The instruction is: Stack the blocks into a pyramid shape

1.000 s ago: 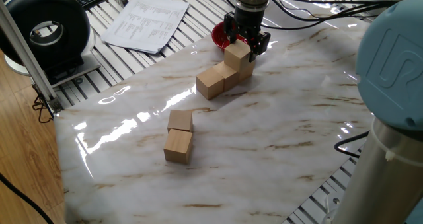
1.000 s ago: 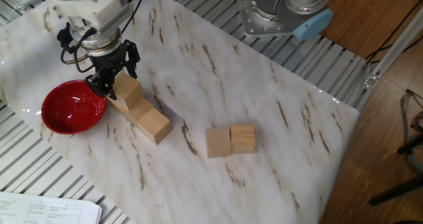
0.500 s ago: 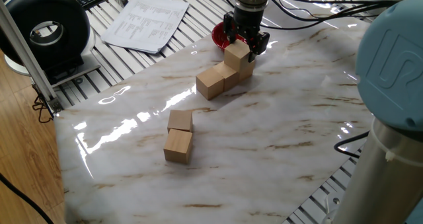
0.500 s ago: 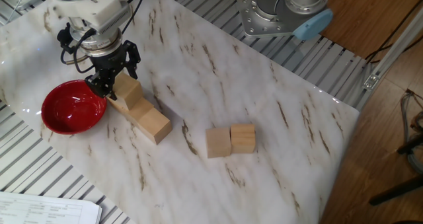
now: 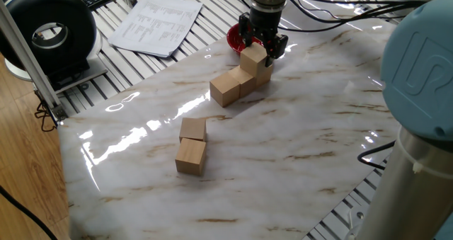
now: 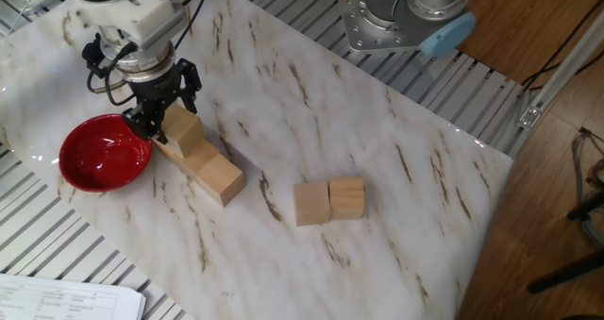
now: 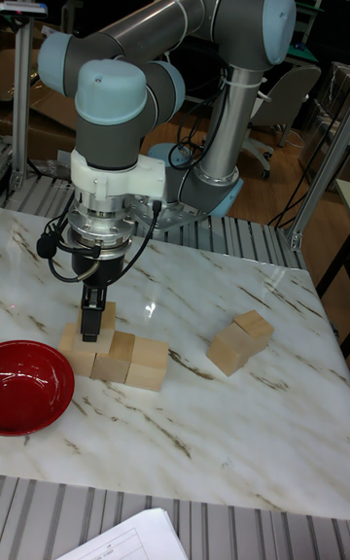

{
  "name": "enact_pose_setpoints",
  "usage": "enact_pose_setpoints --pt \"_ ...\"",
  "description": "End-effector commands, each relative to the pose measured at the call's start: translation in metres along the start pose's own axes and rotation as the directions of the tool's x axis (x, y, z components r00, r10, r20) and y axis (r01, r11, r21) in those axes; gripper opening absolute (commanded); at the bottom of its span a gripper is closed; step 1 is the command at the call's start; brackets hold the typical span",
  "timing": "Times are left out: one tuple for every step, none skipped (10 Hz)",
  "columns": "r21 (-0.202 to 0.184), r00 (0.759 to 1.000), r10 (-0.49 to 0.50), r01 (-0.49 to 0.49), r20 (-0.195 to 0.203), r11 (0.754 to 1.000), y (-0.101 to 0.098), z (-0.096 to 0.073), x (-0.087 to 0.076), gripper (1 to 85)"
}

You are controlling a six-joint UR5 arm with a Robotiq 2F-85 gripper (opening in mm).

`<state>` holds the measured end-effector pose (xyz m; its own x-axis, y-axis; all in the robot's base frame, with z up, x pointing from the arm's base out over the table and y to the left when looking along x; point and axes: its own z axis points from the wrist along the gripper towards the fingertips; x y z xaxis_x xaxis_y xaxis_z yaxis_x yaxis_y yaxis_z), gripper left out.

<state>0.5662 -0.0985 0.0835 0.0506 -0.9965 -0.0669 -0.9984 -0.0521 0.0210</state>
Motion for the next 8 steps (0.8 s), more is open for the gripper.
enact_pose_setpoints --pt "-0.002 1.0 0.016 -0.016 0.007 1.0 0.0005 -0.0011 -0.0014 64.7" --pt "-0.002 1.0 0.018 -0.017 0.006 1.0 0.0005 -0.0011 -0.001 63.0" --pt "-0.003 1.0 0.019 -0.019 0.003 1.0 0.0006 -0.0011 -0.0002 61.7" --pt "-0.003 1.0 0.021 -0.021 0.003 1.0 0.0006 -0.0011 -0.0001 60.0" --pt "-0.001 1.0 0.021 -0.021 0.003 1.0 0.0002 -0.001 -0.0001 59.0" --pt "-0.001 1.0 0.024 -0.024 0.003 1.0 0.0002 -0.001 0.0 58.3" --pt "-0.001 1.0 0.025 -0.025 0.001 1.0 0.0001 -0.0012 0.0003 57.7" --pt "-0.001 1.0 0.025 -0.025 0.001 1.0 0.0 -0.0013 0.0001 57.3"
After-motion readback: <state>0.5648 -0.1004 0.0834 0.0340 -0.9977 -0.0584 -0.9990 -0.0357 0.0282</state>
